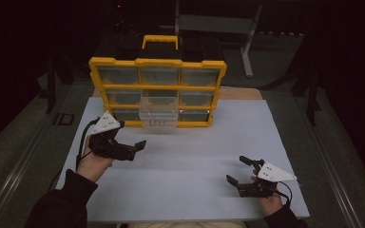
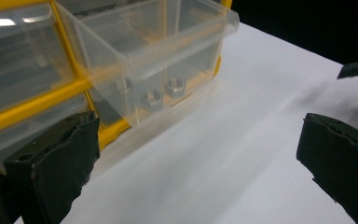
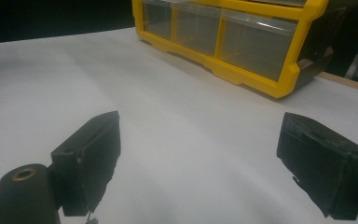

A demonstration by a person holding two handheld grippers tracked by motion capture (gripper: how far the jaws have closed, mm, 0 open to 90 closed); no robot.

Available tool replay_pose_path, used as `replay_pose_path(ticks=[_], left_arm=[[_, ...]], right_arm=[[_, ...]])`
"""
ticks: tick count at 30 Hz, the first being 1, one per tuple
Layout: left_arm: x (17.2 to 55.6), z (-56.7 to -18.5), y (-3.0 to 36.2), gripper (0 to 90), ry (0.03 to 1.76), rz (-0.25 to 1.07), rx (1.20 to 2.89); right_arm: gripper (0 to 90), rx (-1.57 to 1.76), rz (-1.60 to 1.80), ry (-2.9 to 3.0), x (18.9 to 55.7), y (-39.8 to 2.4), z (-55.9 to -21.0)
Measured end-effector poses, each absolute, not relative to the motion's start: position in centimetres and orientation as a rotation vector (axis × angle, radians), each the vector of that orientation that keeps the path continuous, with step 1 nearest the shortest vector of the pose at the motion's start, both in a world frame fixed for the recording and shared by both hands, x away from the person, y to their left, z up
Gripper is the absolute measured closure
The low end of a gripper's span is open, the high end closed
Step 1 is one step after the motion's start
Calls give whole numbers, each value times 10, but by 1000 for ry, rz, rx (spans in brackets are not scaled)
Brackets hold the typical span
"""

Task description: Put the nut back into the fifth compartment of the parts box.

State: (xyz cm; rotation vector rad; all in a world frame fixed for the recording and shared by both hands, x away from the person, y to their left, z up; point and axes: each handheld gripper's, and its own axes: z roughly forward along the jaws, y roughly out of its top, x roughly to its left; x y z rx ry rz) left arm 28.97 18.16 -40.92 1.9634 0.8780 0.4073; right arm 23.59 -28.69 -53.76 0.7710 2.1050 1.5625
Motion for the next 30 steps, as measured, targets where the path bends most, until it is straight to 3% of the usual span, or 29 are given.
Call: replay_pose_path(ticks=[30], left_arm=[[246, -481, 199, 0, 855, 357, 1973]], right_arm=[[136, 763, 1561, 2110, 235, -286, -537]])
